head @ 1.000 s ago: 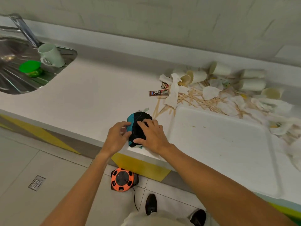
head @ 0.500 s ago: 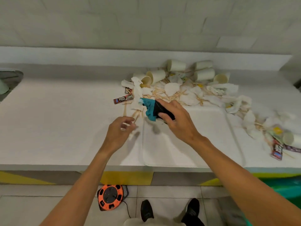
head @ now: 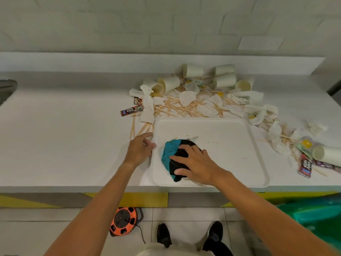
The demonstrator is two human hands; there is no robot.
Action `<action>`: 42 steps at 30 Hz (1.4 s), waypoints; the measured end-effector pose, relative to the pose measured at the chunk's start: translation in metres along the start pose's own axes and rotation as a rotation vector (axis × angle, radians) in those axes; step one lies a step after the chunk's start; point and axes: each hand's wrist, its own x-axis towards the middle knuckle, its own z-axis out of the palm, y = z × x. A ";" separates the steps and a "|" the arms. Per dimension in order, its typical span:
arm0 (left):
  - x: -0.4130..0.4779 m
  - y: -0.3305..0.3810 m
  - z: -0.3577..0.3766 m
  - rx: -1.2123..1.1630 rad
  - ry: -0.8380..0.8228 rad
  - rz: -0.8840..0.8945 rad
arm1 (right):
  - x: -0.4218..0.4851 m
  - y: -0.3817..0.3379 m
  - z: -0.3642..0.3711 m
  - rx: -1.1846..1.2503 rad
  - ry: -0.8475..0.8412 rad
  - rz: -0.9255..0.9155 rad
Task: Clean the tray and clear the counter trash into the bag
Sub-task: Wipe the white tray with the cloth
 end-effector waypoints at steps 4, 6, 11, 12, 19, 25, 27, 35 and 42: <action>0.003 0.002 0.000 -0.011 -0.016 -0.043 | 0.015 -0.010 0.004 0.086 0.021 -0.114; 0.004 0.003 -0.001 -0.013 -0.031 -0.061 | 0.017 -0.011 0.005 0.129 -0.014 -0.196; 0.006 0.008 -0.004 -0.024 -0.078 -0.083 | -0.006 0.023 0.003 0.169 -0.092 -0.315; 0.006 0.009 -0.004 -0.030 -0.089 -0.087 | -0.011 0.033 0.002 0.186 -0.088 -0.288; 0.008 0.008 -0.006 -0.020 -0.127 -0.099 | 0.001 0.013 0.010 0.105 0.129 -0.120; 0.009 0.010 -0.010 -0.065 -0.189 -0.090 | -0.013 0.010 0.011 -0.027 0.018 -0.279; 0.011 0.011 -0.011 -0.048 -0.204 -0.090 | -0.022 0.023 0.012 -0.022 0.035 -0.219; 0.014 0.011 -0.016 -0.033 -0.269 -0.116 | 0.020 -0.014 0.014 0.159 0.264 0.071; 0.017 0.021 -0.019 0.018 -0.311 -0.147 | 0.079 -0.025 -0.004 0.173 0.297 0.233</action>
